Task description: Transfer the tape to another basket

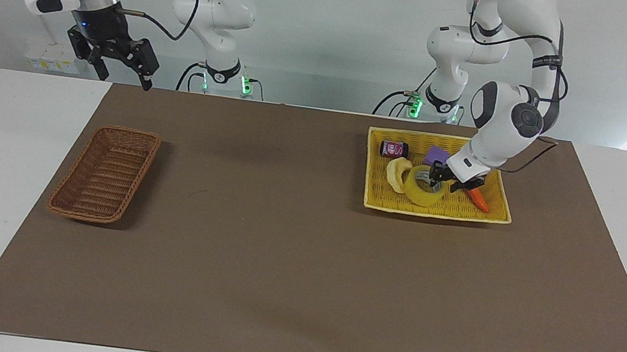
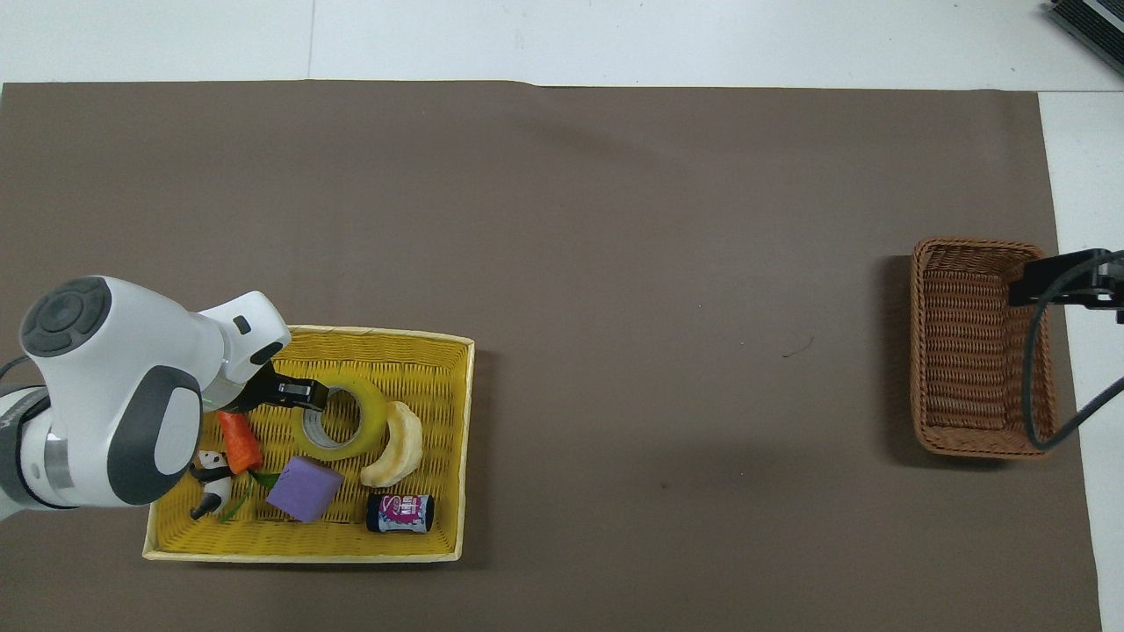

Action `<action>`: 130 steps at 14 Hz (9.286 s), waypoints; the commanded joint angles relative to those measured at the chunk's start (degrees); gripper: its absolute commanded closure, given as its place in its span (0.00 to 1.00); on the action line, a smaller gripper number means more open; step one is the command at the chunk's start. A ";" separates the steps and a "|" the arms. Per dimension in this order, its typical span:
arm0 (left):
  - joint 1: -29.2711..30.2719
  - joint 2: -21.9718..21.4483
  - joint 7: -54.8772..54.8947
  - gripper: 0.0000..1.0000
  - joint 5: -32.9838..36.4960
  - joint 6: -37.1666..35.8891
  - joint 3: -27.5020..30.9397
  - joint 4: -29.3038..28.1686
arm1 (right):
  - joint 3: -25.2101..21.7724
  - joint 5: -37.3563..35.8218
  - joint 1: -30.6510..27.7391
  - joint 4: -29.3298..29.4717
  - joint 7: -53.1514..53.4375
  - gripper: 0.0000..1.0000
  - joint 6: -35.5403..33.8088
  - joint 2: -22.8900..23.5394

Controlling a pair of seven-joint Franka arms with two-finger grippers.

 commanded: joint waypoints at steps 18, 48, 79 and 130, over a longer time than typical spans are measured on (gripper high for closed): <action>0.58 -0.10 -4.67 1.00 -0.69 -11.47 1.33 14.06 | -0.16 1.37 0.06 -0.33 0.56 0.00 -0.85 -0.47; -21.92 4.99 -52.32 1.00 -13.08 -6.72 -3.33 31.57 | 0.10 1.37 0.41 -0.24 -0.40 0.00 -4.79 -1.17; -26.67 4.64 -52.14 0.65 -24.42 11.20 -10.01 29.81 | 0.10 52.08 1.37 -18.35 -15.35 1.00 -3.66 1.90; 17.20 2.71 -0.99 0.00 10.47 -41.36 -8.52 48.35 | 0.28 -19.64 -8.12 -26.95 -47.44 0.00 35.63 9.55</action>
